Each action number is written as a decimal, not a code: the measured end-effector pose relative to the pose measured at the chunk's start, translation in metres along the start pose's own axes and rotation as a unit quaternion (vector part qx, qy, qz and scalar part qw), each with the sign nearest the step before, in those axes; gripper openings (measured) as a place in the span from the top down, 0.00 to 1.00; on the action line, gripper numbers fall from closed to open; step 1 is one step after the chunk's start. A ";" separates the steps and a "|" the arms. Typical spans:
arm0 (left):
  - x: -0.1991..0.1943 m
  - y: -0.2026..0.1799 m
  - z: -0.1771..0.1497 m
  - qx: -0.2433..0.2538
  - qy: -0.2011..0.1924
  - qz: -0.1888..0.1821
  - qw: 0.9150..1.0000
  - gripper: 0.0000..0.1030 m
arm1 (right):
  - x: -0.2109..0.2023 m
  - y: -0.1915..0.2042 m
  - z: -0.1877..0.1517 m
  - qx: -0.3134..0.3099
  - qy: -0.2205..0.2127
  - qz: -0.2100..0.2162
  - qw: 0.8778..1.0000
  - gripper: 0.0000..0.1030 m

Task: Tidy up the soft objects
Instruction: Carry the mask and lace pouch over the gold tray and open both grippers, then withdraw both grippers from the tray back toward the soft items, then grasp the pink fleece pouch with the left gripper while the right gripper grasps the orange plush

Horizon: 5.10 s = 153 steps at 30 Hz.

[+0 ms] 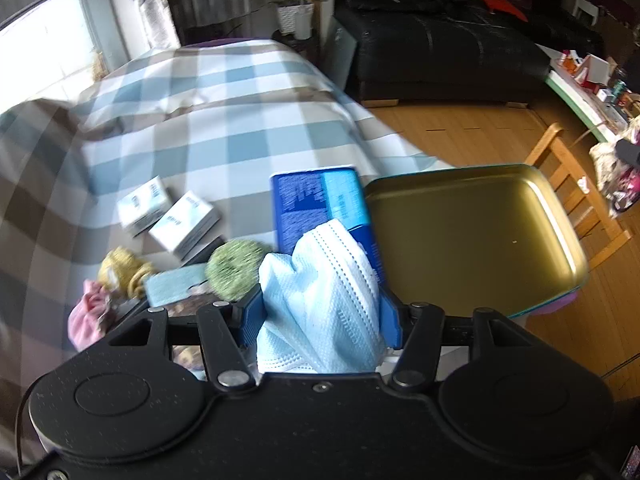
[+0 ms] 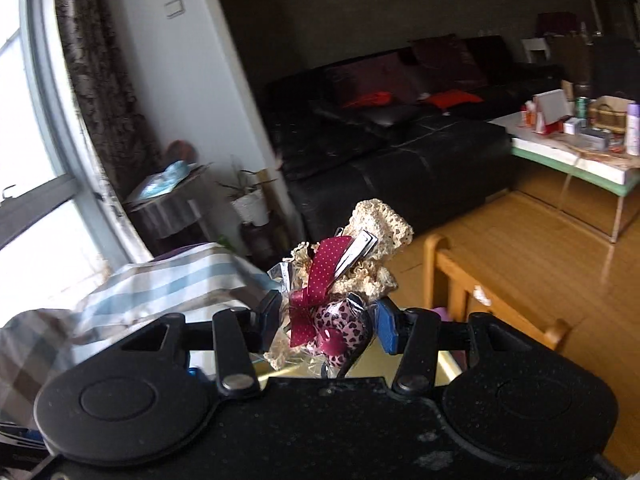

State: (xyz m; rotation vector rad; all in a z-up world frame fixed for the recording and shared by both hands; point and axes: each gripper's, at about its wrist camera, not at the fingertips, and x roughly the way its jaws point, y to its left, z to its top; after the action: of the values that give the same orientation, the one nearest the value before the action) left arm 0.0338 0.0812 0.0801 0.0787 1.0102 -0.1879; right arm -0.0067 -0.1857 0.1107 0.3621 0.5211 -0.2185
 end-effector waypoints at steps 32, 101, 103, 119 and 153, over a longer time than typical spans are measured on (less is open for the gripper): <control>0.036 -0.080 0.034 0.033 -0.023 -0.044 0.998 0.25 | 0.020 -0.030 -0.032 0.038 0.090 -0.040 0.994 0.52; 0.036 0.135 0.009 -0.108 -0.023 0.122 0.986 0.24 | 0.041 0.086 -0.047 -0.162 0.178 -0.031 0.970 0.00; 0.040 0.144 0.011 -0.113 -0.024 0.127 0.985 0.24 | 0.043 0.096 -0.049 -0.178 0.184 -0.028 0.966 0.00; 0.067 0.199 -0.007 -0.174 -0.008 0.133 0.976 0.24 | 0.047 0.179 -0.061 -0.244 0.223 0.116 0.937 0.01; 0.072 0.213 -0.016 -0.205 0.000 0.112 0.972 0.24 | 0.081 0.254 -0.213 -0.491 0.358 0.246 0.755 0.01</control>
State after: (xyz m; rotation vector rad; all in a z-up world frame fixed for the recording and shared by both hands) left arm 0.0981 0.2838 0.0061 -0.1843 1.0139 0.2283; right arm 0.0413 0.1206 -0.0320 -0.5024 1.1858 0.7489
